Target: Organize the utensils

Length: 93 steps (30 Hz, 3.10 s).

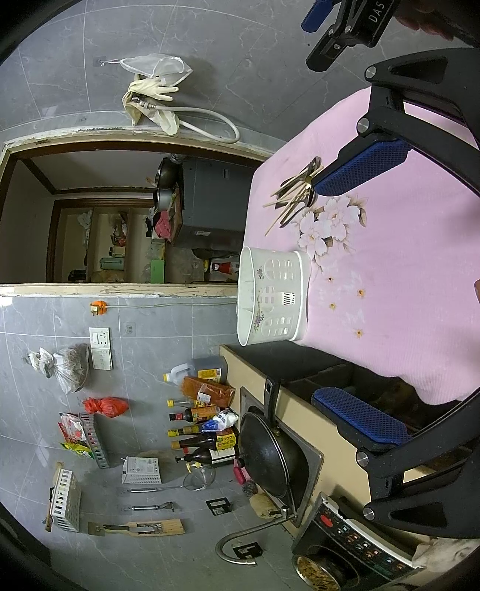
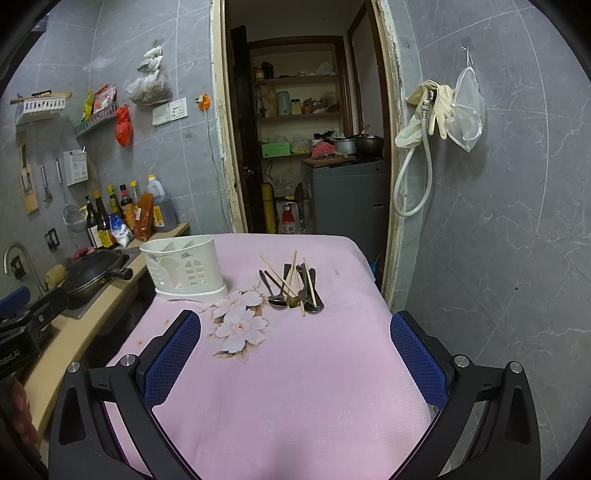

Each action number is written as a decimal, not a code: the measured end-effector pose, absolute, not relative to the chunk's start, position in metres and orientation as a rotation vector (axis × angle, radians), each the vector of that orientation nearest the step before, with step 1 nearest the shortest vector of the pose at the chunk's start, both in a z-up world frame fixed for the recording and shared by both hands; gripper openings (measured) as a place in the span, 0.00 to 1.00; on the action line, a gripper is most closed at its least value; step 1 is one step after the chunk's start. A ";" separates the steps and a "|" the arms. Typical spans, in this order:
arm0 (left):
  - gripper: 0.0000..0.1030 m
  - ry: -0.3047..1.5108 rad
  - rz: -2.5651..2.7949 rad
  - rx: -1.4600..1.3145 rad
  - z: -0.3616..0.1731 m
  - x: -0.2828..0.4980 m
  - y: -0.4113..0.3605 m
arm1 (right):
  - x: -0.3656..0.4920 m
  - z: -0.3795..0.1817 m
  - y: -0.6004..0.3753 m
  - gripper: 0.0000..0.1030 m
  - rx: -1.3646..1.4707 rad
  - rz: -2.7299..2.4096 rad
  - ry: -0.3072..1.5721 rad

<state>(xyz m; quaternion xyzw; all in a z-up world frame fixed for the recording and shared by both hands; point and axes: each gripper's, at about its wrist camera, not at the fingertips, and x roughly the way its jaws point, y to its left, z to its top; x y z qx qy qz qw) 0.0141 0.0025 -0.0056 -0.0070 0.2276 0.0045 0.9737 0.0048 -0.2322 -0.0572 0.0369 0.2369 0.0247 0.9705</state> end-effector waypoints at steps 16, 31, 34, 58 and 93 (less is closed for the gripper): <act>0.99 0.470 -0.006 -0.019 -0.006 0.019 0.009 | 0.010 -0.059 -0.234 1.00 0.059 0.035 0.476; 0.99 0.438 -0.052 -0.025 0.005 0.048 0.022 | 0.018 -0.049 -0.218 1.00 0.036 -0.027 0.440; 0.99 0.434 -0.060 -0.017 0.007 0.055 0.024 | 0.022 -0.047 -0.217 1.00 0.041 -0.049 0.442; 0.98 0.591 -0.104 -0.156 -0.022 0.188 -0.022 | 0.143 -0.059 -0.283 1.00 0.014 -0.061 0.479; 0.12 0.979 -0.175 -0.103 -0.197 0.382 -0.113 | 0.375 -0.215 -0.299 0.29 0.078 0.425 1.022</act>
